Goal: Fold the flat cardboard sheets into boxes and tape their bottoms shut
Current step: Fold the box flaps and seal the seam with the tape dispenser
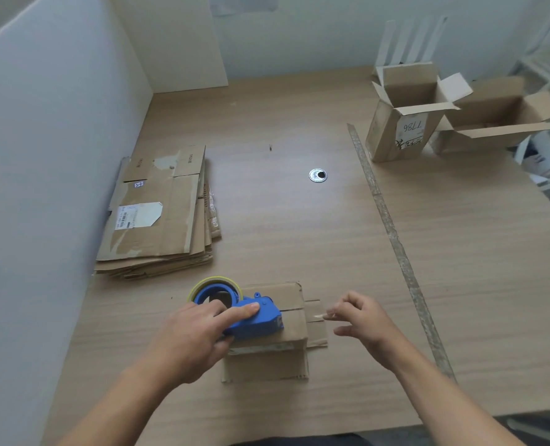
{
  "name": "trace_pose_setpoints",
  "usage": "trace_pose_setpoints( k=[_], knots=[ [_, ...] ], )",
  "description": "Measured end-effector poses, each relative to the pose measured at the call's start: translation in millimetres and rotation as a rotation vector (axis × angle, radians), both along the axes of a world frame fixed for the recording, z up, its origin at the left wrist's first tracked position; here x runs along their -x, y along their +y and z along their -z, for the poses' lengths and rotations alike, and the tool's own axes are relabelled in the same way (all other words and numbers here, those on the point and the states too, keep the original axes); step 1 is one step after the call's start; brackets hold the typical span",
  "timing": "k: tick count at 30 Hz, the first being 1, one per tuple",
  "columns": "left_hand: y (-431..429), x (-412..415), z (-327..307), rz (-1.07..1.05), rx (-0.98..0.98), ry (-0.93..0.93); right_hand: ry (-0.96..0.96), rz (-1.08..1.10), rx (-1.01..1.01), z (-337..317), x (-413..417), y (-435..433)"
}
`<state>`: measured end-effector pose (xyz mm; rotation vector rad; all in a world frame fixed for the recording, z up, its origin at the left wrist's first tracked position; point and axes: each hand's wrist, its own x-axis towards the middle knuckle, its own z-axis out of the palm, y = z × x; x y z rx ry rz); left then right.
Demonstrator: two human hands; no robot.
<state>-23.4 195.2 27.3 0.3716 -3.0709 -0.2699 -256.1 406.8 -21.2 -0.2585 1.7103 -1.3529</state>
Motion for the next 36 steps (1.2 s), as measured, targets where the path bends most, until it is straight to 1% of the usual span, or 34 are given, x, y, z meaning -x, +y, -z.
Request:
trace_pose_setpoints(
  k=[4,9,12,14,18,26,31,36],
  knots=[
    [3.0,-2.3,1.0,0.015,-0.008,0.009,-0.019,0.003,-0.036,-5.4,-4.1,-6.9],
    [2.0,-1.9,0.9,0.006,-0.022,0.002,-0.238,0.113,0.043,-7.4,-8.8,-11.9],
    [0.9,-1.9,0.6,0.000,-0.024,0.001,-0.294,0.152,0.105,-11.1,-9.4,-11.6],
    [1.4,-1.8,0.6,-0.003,-0.028,-0.003,-0.280,0.164,0.115,-12.8,-10.5,-10.7],
    [1.2,-2.0,0.8,-0.001,-0.032,-0.004,-0.227,0.150,0.066,-11.7,-13.5,-9.9],
    [1.1,-1.4,-1.5,0.007,0.003,-0.008,-0.300,0.153,-0.042,-6.8,-12.9,-12.9],
    [1.6,-2.2,-1.7,0.000,-0.004,-0.012,-0.254,0.141,-0.139,-1.0,-13.7,-19.8],
    [2.7,-0.9,-2.7,-0.004,0.006,-0.006,-0.191,0.109,-0.185,2.8,-12.4,-26.1]
  ],
)
